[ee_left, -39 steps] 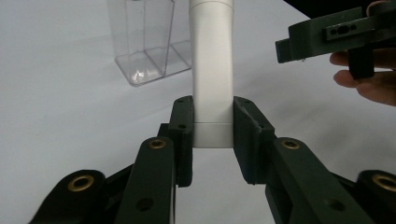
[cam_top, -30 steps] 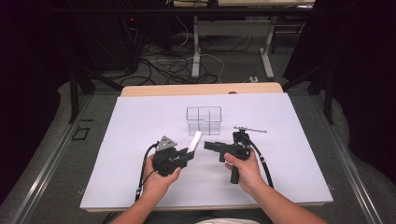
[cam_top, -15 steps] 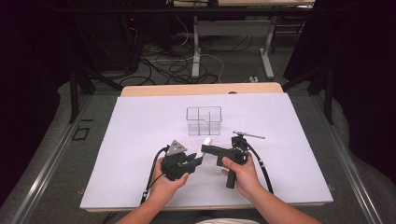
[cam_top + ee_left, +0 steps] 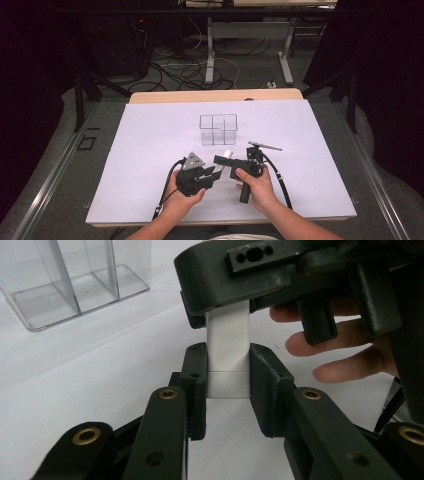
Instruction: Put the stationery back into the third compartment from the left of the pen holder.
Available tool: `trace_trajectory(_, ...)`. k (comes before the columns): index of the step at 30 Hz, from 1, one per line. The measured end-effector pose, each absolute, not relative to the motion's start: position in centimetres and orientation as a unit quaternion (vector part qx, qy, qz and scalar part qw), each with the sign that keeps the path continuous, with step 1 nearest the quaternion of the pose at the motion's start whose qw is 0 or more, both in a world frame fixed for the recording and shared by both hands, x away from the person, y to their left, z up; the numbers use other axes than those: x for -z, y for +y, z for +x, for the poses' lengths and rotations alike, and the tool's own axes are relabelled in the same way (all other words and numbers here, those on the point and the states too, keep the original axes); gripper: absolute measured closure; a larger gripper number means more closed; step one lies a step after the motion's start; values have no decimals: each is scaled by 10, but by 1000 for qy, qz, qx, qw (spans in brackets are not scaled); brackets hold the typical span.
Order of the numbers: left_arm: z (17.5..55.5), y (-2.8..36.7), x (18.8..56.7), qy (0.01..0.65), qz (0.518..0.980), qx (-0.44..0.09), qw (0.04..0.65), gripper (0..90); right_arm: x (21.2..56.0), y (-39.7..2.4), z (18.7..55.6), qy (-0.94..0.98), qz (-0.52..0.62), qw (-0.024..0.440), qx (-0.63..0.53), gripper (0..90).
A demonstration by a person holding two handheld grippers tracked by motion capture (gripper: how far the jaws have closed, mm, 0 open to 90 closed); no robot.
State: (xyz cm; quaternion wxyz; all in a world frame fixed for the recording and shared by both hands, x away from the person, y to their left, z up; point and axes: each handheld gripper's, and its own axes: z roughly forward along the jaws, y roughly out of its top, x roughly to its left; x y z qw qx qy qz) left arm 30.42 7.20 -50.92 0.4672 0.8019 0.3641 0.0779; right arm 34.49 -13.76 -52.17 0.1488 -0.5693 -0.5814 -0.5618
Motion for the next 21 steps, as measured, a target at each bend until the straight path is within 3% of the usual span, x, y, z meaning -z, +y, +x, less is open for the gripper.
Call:
trace_trajectory(10, 304, 72, 510, 364, 803, -79, 466, 714, 524, -138, 345, -580, -581, 156, 550, 671)
trace_trajectory(21, 305, 73, 511, 370, 801, -66, 466, 711, 525, -140, 346, -586, -579, 157, 545, 678)
